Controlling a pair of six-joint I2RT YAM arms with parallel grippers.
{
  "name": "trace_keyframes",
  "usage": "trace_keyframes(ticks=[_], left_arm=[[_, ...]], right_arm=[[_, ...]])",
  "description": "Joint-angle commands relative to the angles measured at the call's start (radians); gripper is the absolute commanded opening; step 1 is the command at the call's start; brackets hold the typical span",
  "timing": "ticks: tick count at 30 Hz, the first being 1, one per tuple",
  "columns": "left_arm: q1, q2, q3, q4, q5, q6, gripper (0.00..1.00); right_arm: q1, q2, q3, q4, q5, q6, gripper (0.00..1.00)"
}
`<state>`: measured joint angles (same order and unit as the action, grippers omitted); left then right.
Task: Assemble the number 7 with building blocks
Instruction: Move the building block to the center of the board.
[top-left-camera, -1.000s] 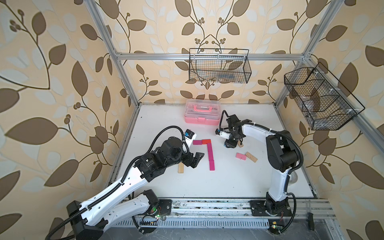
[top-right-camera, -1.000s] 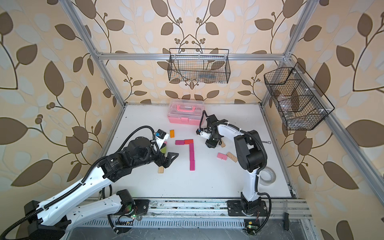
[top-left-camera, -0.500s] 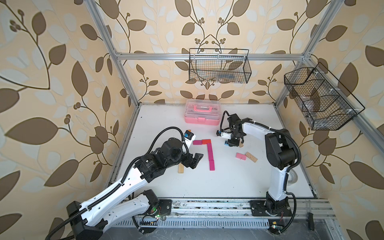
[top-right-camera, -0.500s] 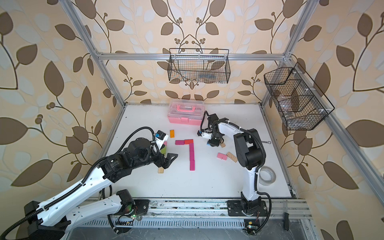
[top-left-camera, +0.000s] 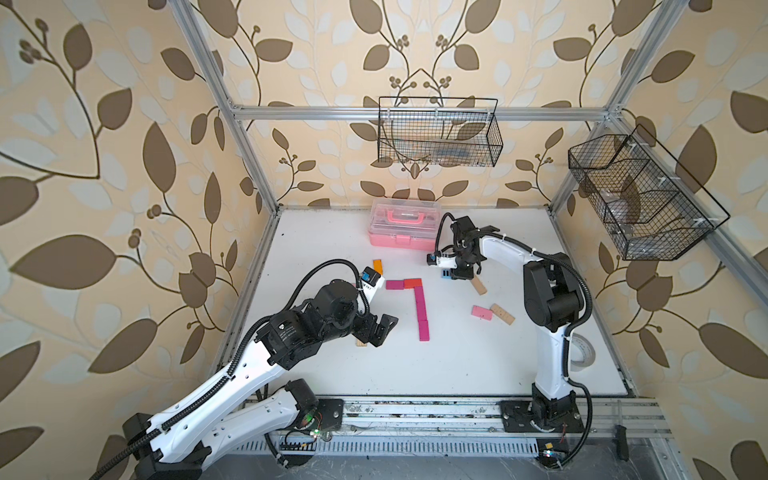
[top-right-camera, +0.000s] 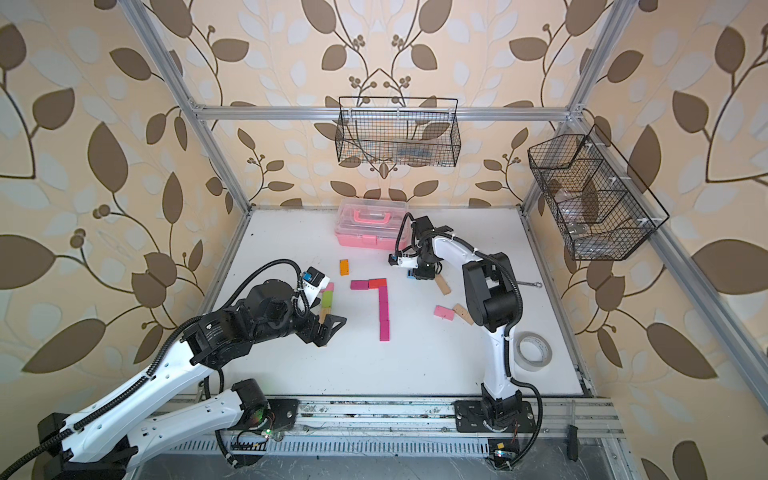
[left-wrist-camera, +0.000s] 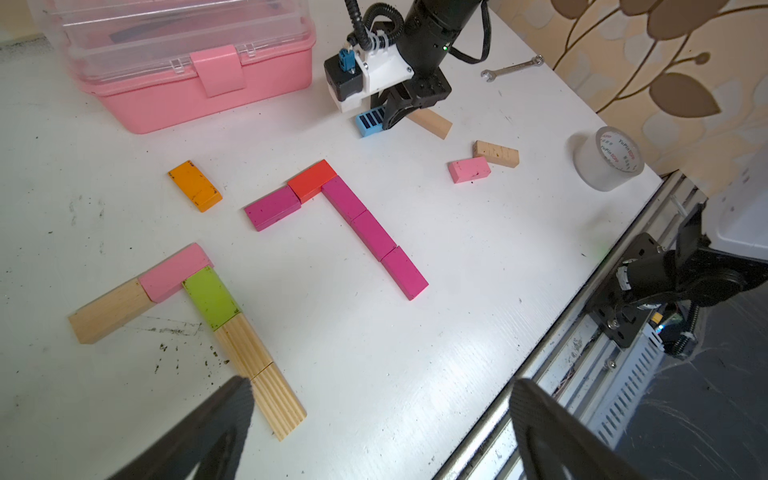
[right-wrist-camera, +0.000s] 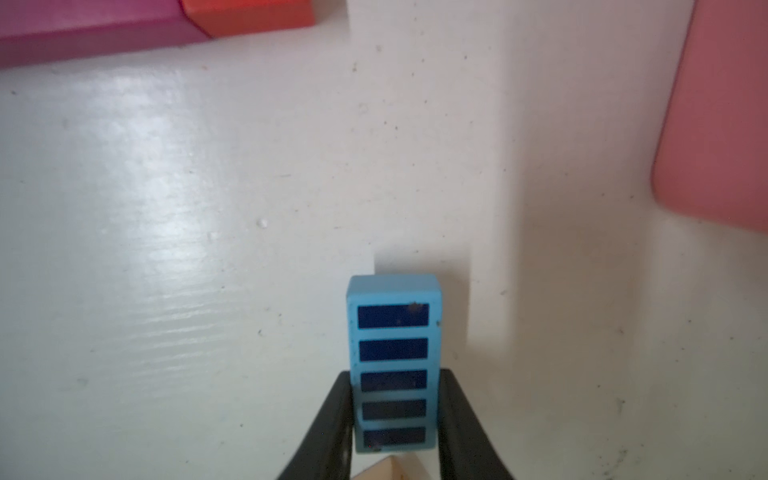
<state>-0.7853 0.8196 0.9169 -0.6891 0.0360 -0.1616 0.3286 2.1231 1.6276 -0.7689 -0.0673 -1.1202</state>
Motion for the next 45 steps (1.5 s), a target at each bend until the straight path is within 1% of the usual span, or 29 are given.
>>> trace_keyframes(ticks=[1, 4, 9, 16, 18, 21, 24, 28, 32, 34, 36, 41, 45], left_arm=[[-0.005, -0.016, 0.041, -0.032, -0.028, 0.015, 0.99], [-0.005, -0.011, 0.040, -0.025, -0.025, 0.018, 0.99], [-0.004, 0.001, 0.042, -0.023, -0.023, 0.020, 0.99], [-0.003, 0.003, 0.043, -0.018, -0.019, 0.022, 0.99], [-0.003, 0.005, 0.043, -0.017, -0.017, 0.023, 0.99], [-0.004, 0.007, 0.046, -0.017, -0.013, 0.025, 0.99], [-0.003, 0.006, 0.046, -0.016, -0.010, 0.027, 0.99], [-0.003, 0.008, 0.047, -0.012, -0.001, 0.028, 0.99], [-0.003, 0.011, 0.049, -0.013, 0.010, 0.030, 0.99], [-0.003, 0.012, 0.048, -0.011, 0.018, 0.030, 0.99], [-0.003, 0.013, 0.048, -0.009, 0.024, 0.030, 0.99], [-0.003, 0.010, 0.049, -0.006, 0.023, 0.027, 0.99], [-0.003, 0.009, 0.046, -0.004, 0.025, 0.023, 0.99]], right_arm=[[0.009, 0.049, 0.053, -0.051, -0.034, -0.078, 0.31], [0.018, 0.072, 0.077, -0.075, -0.039, -0.100, 0.31], [0.028, 0.090, 0.085, -0.062, -0.014, -0.115, 0.33], [0.031, 0.098, 0.119, -0.060, -0.034, -0.066, 0.46], [0.029, 0.076, 0.112, -0.053, -0.060, -0.046, 0.50], [0.017, 0.020, 0.070, -0.013, -0.104, -0.001, 0.53], [0.003, -0.056, 0.009, 0.050, -0.113, 0.118, 0.54], [-0.028, -0.141, -0.082, 0.083, -0.081, 0.334, 0.53], [-0.058, -0.238, -0.216, 0.140, -0.030, 0.508, 0.52], [-0.087, -0.268, -0.248, 0.133, -0.007, 0.622, 0.52], [-0.110, -0.276, -0.265, 0.112, -0.002, 0.694, 0.52], [-0.124, -0.237, -0.276, 0.068, -0.005, 0.742, 0.52], [-0.162, -0.182, -0.255, 0.042, -0.006, 0.799, 0.52]])
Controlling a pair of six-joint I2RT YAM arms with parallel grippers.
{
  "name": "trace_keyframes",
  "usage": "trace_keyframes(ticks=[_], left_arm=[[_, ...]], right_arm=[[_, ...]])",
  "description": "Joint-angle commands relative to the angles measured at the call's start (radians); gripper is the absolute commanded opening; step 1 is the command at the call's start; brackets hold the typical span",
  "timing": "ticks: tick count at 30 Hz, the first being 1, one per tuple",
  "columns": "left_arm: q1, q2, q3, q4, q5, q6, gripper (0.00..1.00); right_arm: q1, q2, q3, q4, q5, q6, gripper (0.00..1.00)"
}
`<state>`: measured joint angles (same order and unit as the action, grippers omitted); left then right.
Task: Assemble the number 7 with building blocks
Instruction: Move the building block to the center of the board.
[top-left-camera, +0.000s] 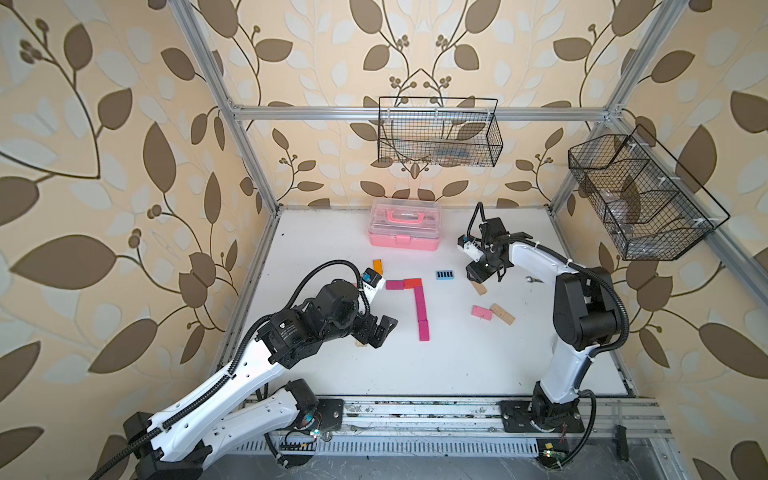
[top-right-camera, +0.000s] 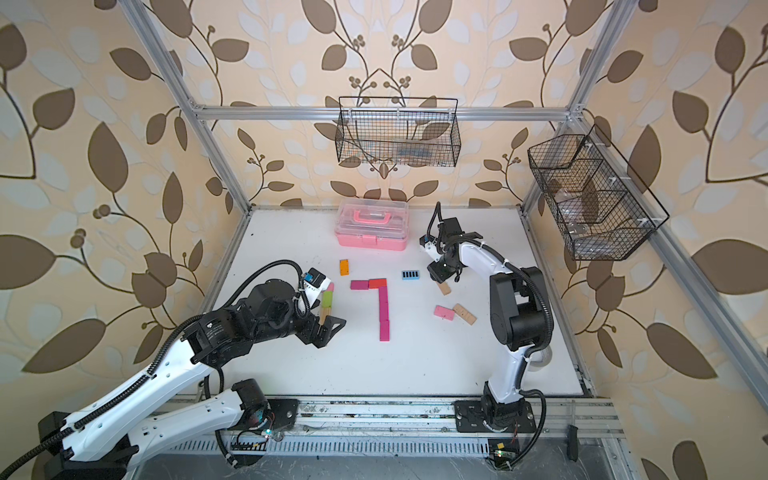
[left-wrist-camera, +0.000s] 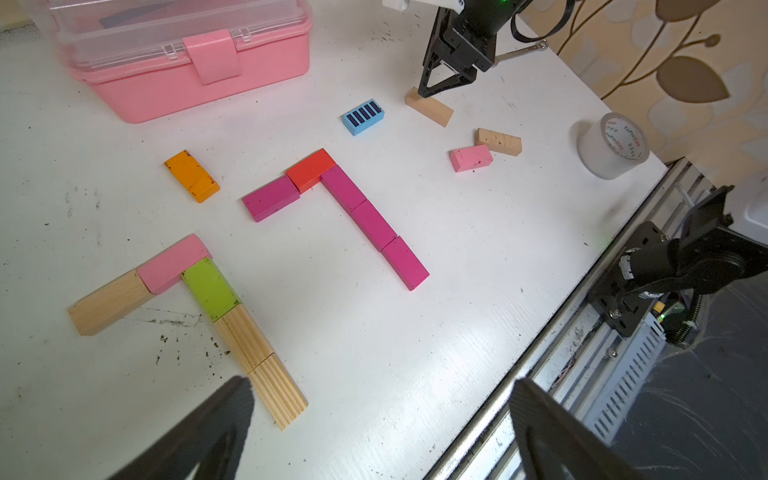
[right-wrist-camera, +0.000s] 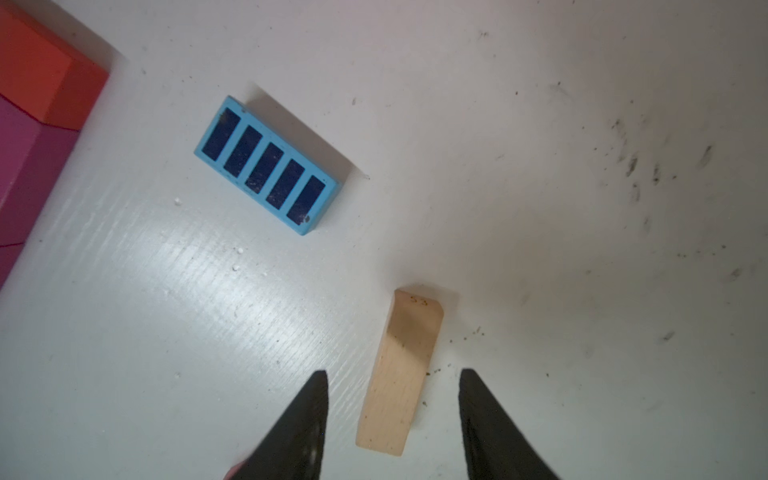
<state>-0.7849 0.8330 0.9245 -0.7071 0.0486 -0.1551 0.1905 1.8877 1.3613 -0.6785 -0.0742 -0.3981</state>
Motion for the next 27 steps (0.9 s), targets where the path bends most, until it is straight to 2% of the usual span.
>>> trace_keyframes(ticks=[1, 10, 16, 19, 23, 27], left_arm=[[-0.004, -0.002, 0.040, 0.014, 0.013, 0.017, 0.99], [-0.004, -0.002, 0.043, 0.016, 0.053, 0.026, 0.99], [-0.005, -0.001, 0.044, 0.014, 0.086, 0.032, 0.99], [-0.005, -0.005, 0.044, 0.013, 0.083, 0.034, 0.99], [-0.005, -0.005, 0.045, 0.012, 0.085, 0.034, 0.99], [-0.005, -0.011, 0.042, 0.005, 0.072, 0.034, 0.99]], right_arm=[[-0.030, 0.067, 0.019, -0.059, -0.002, 0.083, 0.51], [-0.027, 0.124, 0.008, -0.056, 0.054, 0.069, 0.48], [-0.013, 0.134, 0.023, -0.067, 0.052, 0.005, 0.25], [0.018, 0.122, 0.017, -0.058, 0.072, -0.116, 0.22], [0.035, 0.096, -0.004, -0.028, 0.020, -0.378, 0.23], [0.001, 0.118, 0.090, -0.068, -0.042, -0.559, 0.24]])
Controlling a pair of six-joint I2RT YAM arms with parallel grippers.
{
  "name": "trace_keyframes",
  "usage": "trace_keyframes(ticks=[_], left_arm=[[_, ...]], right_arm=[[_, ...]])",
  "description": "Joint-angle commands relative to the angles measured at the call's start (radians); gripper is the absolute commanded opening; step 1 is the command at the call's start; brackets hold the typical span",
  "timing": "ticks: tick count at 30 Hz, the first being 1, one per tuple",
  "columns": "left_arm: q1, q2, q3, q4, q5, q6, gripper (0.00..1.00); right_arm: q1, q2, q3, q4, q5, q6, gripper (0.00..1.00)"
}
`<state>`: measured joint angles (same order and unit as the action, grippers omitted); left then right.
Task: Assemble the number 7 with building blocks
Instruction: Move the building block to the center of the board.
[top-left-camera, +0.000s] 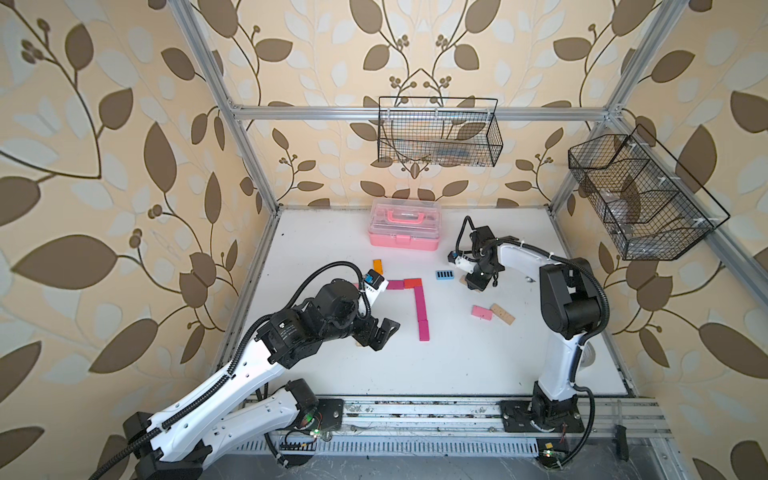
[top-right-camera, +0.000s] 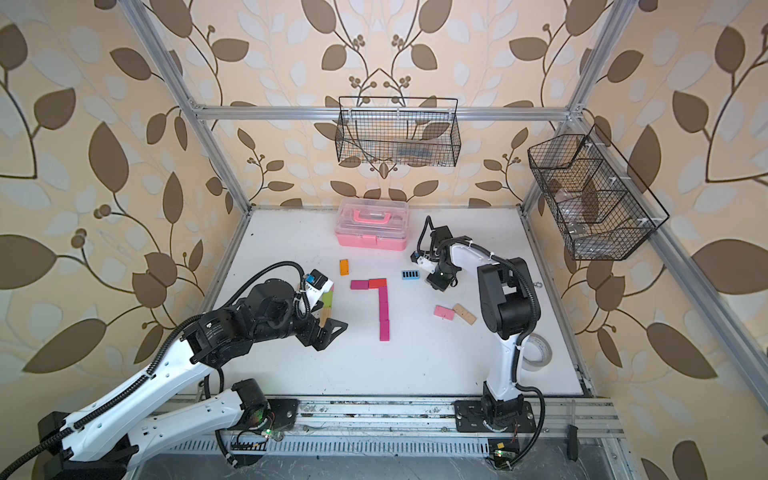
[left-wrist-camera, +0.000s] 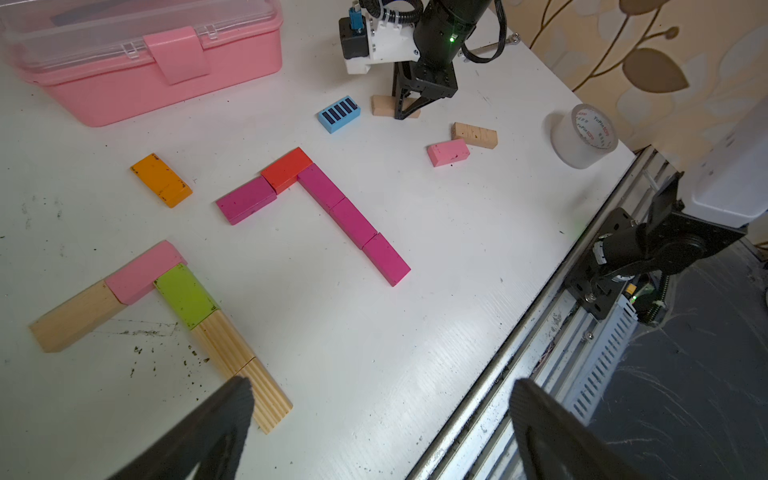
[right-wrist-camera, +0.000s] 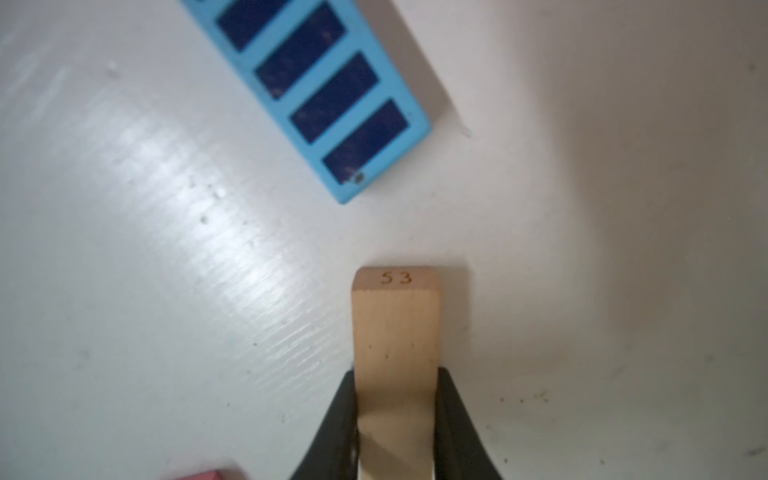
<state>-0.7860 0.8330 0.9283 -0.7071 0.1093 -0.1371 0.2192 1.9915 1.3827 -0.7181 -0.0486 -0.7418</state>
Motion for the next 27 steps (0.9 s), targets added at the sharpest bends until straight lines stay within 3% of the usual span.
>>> trace_keyframes(ticks=[1, 6, 8, 15, 20, 27], left_arm=[[-0.004, -0.015, 0.037, 0.004, 0.006, 0.016, 0.99], [-0.003, -0.017, 0.036, 0.006, -0.005, 0.019, 0.99], [-0.003, -0.014, 0.036, 0.009, -0.007, 0.022, 0.99], [-0.004, -0.015, 0.040, 0.006, -0.014, 0.025, 0.99], [-0.004, -0.018, 0.037, 0.006, -0.015, 0.025, 0.99], [-0.003, -0.017, 0.041, 0.006, -0.015, 0.028, 0.99]], right_arm=[[-0.038, 0.027, 0.094, -0.043, -0.073, -0.249, 0.24], [-0.067, 0.075, 0.170, -0.103, -0.078, -0.403, 0.26], [-0.075, 0.082, 0.181, -0.108, -0.096, -0.468, 0.32], [-0.050, 0.115, 0.207, -0.074, -0.051, -0.521, 0.32], [-0.056, 0.087, 0.202, 0.013, -0.049, -0.382, 0.33], [-0.083, 0.105, 0.292, -0.009, -0.140, -0.007, 0.36]])
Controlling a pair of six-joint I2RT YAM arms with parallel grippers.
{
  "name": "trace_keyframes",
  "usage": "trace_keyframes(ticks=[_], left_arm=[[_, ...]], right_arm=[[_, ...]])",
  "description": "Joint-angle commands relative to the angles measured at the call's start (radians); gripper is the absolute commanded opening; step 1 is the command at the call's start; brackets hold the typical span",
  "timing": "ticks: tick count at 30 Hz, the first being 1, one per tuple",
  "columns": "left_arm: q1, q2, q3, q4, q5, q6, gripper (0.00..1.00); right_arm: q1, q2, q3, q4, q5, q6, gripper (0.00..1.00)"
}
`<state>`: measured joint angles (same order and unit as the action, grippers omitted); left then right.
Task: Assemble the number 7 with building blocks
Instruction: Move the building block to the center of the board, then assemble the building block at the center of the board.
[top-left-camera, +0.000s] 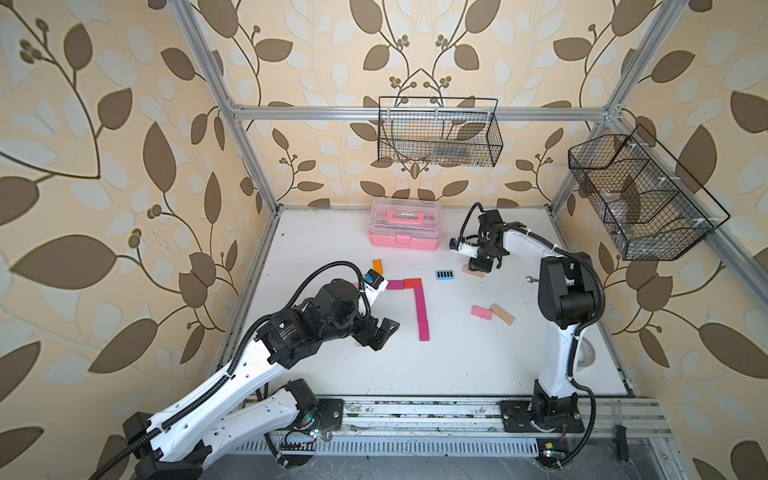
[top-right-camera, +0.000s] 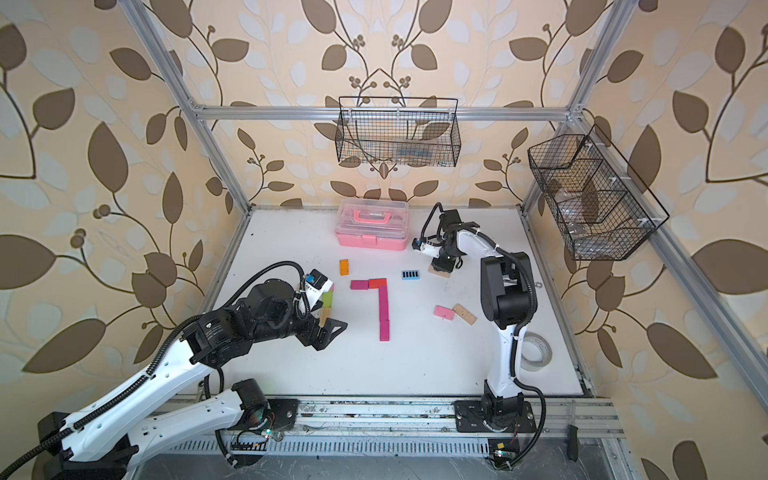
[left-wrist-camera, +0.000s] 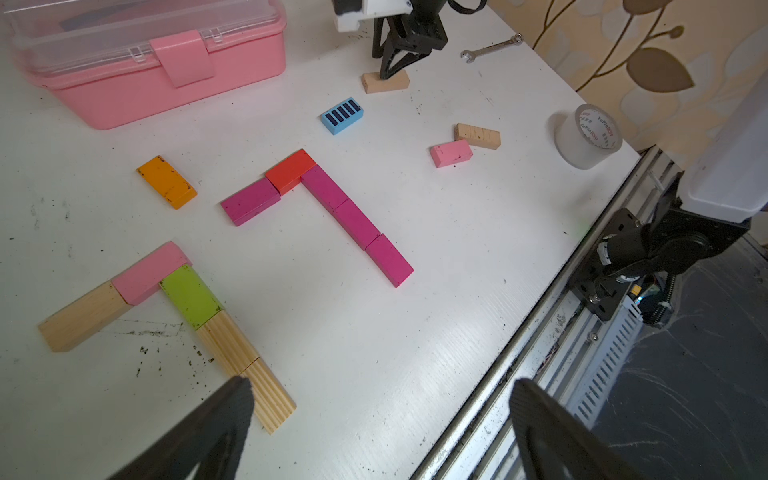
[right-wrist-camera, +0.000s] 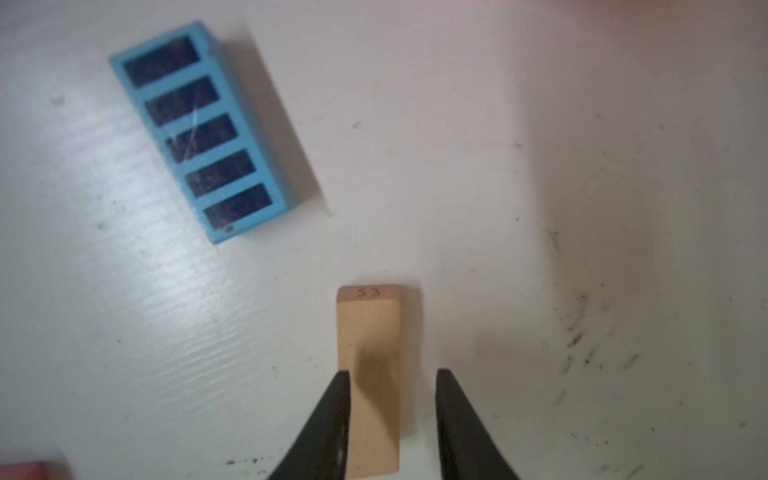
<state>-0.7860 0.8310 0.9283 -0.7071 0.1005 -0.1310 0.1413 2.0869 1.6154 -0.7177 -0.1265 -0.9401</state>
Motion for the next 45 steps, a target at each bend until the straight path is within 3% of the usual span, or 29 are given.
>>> trace_keyframes(ticks=[1, 8, 11, 14, 19, 32, 41, 45], left_arm=[[-0.003, -0.018, 0.040, 0.005, -0.005, 0.021, 0.99], [-0.003, -0.027, 0.033, 0.005, -0.006, 0.017, 0.99], [-0.004, -0.020, 0.037, 0.011, 0.000, 0.018, 0.99], [-0.004, -0.017, 0.039, 0.004, 0.001, 0.016, 0.99], [-0.004, -0.038, 0.034, -0.002, -0.004, 0.004, 0.99], [-0.004, -0.012, 0.036, 0.013, 0.007, 0.010, 0.99], [-0.003, 0.073, 0.027, 0.104, 0.019, -0.029, 0.99], [-0.004, 0.140, 0.008, 0.205, 0.046, -0.056, 0.99]], right_arm=[[-0.008, 0.021, 0.069, -0.012, -0.050, 0.244, 0.36], [-0.069, 0.023, 0.026, 0.043, -0.073, 0.621, 0.35], [-0.066, 0.035, 0.007, 0.066, -0.100, 0.697, 0.33], [-0.059, 0.047, -0.007, 0.104, -0.089, 0.740, 0.19], [-0.059, 0.115, 0.044, 0.052, -0.068, 0.760, 0.08], [0.020, 0.083, -0.051, 0.084, -0.064, 0.699, 0.08], [0.006, 0.019, -0.083, 0.138, -0.110, 0.735, 0.08], [-0.038, -0.069, -0.174, 0.222, -0.124, 0.822, 0.09]])
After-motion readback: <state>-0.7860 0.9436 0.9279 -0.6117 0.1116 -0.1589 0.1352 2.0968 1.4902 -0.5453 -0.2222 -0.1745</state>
